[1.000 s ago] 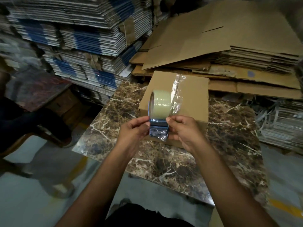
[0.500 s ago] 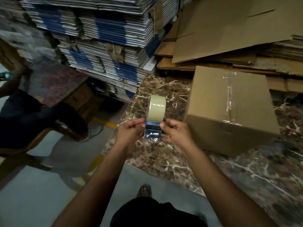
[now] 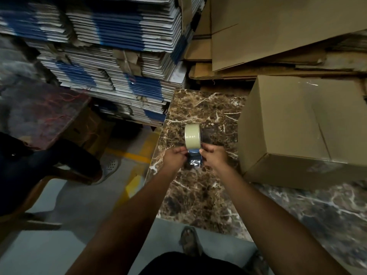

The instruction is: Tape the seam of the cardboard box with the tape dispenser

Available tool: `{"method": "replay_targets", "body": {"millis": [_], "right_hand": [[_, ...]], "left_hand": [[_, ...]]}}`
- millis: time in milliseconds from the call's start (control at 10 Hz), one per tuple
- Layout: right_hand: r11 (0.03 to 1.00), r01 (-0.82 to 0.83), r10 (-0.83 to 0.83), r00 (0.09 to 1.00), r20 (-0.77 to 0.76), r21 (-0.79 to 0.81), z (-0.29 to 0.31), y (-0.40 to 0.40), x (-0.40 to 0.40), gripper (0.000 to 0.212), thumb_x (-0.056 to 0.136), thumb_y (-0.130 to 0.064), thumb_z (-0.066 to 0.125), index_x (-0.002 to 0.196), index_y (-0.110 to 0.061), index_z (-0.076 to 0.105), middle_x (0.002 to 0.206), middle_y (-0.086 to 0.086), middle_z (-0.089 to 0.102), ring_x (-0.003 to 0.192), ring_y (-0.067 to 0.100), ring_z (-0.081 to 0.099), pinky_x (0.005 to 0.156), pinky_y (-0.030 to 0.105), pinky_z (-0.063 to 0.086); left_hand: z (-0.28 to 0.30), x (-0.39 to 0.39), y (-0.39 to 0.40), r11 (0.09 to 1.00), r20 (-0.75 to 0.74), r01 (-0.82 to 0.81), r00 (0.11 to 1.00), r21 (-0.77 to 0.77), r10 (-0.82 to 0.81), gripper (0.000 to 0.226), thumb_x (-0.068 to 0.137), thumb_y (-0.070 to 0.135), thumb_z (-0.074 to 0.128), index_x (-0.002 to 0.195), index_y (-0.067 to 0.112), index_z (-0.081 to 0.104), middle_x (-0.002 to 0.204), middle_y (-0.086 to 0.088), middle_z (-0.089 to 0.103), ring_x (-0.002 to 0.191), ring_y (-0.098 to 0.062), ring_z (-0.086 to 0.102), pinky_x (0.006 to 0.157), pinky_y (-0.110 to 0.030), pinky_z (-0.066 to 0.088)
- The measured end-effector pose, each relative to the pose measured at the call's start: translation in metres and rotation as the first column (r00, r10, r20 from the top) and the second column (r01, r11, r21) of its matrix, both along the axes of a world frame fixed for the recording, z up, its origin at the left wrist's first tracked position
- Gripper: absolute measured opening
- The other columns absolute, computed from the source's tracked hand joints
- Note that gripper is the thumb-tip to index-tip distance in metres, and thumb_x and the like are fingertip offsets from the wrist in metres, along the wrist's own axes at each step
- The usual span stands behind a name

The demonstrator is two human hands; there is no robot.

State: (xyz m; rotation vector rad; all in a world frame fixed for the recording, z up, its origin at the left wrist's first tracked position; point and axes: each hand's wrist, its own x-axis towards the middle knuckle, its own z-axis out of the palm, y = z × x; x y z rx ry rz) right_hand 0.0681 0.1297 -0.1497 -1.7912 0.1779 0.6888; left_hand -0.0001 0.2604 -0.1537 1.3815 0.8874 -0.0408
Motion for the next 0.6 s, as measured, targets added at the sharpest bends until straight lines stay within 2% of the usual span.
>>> {"method": "replay_targets", "body": {"millis": [100, 200, 300, 400, 500, 600], "right_hand": [[0.996, -0.024, 0.028, 0.999, 0.046, -0.089, -0.018, 0.01, 0.009, 0.037, 0.091, -0.002, 0.066, 0.128, -0.006, 0.065, 0.124, 0.011, 0.071, 0.112, 0.025, 0.068, 0.104, 0.042, 0.052], [0.993, -0.043, 0.047, 0.998, 0.036, -0.106, -0.013, 0.012, 0.008, 0.042, 0.093, 0.004, 0.06, 0.134, -0.002, 0.059, 0.133, 0.013, 0.065, 0.12, 0.024, 0.063, 0.107, 0.032, 0.046], [0.993, -0.067, 0.07, 0.997, 0.027, -0.093, -0.014, 0.01, 0.006, 0.046, 0.092, 0.01, 0.057, 0.137, 0.002, 0.054, 0.137, 0.016, 0.061, 0.125, 0.025, 0.06, 0.105, 0.028, 0.043], [0.994, -0.093, 0.094, 0.996, 0.006, -0.061, -0.009, 0.004, 0.0, 0.048, 0.09, 0.015, 0.054, 0.136, 0.001, 0.056, 0.134, 0.018, 0.063, 0.12, 0.026, 0.063, 0.091, 0.025, 0.051], [0.993, -0.101, 0.105, 0.993, 0.048, -0.068, -0.004, -0.009, -0.007, 0.04, 0.092, 0.005, 0.056, 0.132, -0.003, 0.061, 0.128, 0.015, 0.068, 0.104, 0.021, 0.066, 0.065, 0.015, 0.049], [0.981, -0.137, 0.155, 0.979, 0.131, -0.136, -0.001, -0.027, -0.018, 0.033, 0.096, -0.011, 0.06, 0.129, -0.009, 0.065, 0.127, 0.009, 0.07, 0.1, 0.014, 0.065, 0.072, 0.019, 0.049]], "left_hand": [[-0.008, 0.011, 0.005, 0.998, -0.009, 0.063, 0.998, 0.021, -0.063, 0.054, 0.079, -0.023, 0.038, 0.121, -0.005, 0.066, 0.116, -0.023, 0.071, 0.071, -0.018, 0.065, 0.058, -0.021, 0.051], [-0.013, 0.016, 0.007, 0.993, -0.01, 0.097, 0.995, 0.062, -0.097, 0.05, 0.083, -0.021, 0.04, 0.115, 0.003, 0.07, 0.109, -0.023, 0.072, 0.087, -0.029, 0.066, 0.068, -0.03, 0.053], [-0.009, 0.011, 0.008, 0.989, 0.03, 0.142, 0.989, 0.032, -0.143, 0.039, 0.092, -0.018, 0.041, 0.12, -0.003, 0.065, 0.097, -0.01, 0.071, 0.077, -0.018, 0.071, 0.064, -0.021, 0.055], [-0.009, 0.008, 0.014, 0.993, 0.044, 0.117, 0.992, -0.001, -0.117, 0.035, 0.096, -0.014, 0.044, 0.128, -0.005, 0.058, 0.107, -0.008, 0.067, 0.076, -0.008, 0.068, 0.063, -0.016, 0.056], [-0.013, -0.001, 0.017, 0.995, 0.028, 0.101, 0.994, 0.015, -0.101, 0.035, 0.091, -0.007, 0.055, 0.125, -0.002, 0.06, 0.114, -0.011, 0.066, 0.092, -0.02, 0.065, 0.083, -0.028, 0.054], [-0.013, -0.017, 0.011, 0.954, -0.072, 0.214, 0.977, 0.209, -0.203, 0.035, 0.094, 0.006, 0.057, 0.129, 0.009, 0.062, 0.12, -0.004, 0.066, 0.108, -0.017, 0.059, 0.098, -0.033, 0.05]]}}
